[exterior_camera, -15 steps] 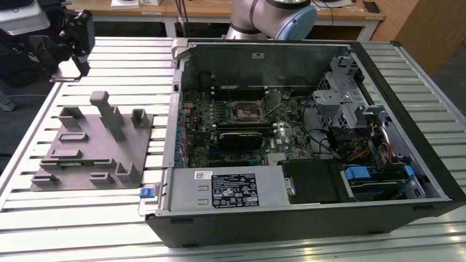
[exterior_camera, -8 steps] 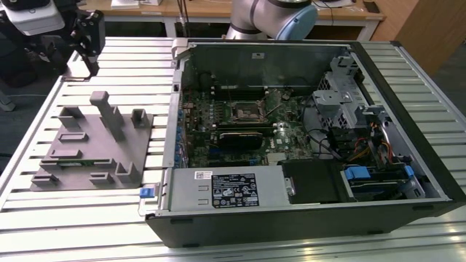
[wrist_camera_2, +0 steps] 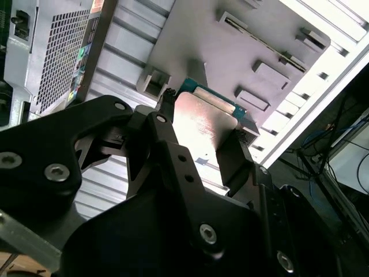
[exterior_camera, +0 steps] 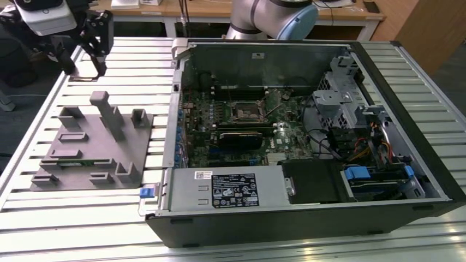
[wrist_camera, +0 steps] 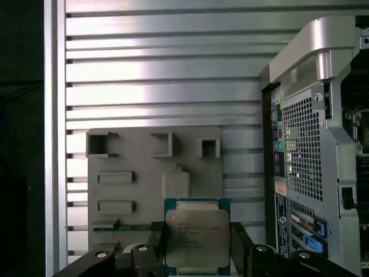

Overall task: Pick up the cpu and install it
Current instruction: 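Pick up the cpu and move it towards the insertion slot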

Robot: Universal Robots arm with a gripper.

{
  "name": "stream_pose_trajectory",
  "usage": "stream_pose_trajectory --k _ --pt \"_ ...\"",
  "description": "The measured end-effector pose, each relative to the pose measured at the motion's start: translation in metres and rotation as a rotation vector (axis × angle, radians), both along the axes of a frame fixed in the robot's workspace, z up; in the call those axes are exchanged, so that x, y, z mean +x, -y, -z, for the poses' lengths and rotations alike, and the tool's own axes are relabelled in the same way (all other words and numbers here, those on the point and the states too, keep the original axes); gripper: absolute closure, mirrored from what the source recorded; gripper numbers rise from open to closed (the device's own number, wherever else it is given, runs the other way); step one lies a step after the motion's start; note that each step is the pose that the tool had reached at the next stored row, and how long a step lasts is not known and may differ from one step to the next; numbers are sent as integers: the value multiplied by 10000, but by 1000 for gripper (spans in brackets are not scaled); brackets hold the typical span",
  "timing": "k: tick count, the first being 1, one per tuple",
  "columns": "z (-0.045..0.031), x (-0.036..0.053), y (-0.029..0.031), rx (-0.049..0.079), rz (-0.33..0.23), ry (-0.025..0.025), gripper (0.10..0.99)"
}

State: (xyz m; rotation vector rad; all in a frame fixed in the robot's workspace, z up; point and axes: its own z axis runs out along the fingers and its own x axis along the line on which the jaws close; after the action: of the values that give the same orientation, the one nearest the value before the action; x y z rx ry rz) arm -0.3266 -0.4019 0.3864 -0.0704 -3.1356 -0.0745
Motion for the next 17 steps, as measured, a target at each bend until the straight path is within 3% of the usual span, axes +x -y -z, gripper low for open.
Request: stream_pose_trajectory --k 17 --pt "1 267 0 0 0 -33 545"
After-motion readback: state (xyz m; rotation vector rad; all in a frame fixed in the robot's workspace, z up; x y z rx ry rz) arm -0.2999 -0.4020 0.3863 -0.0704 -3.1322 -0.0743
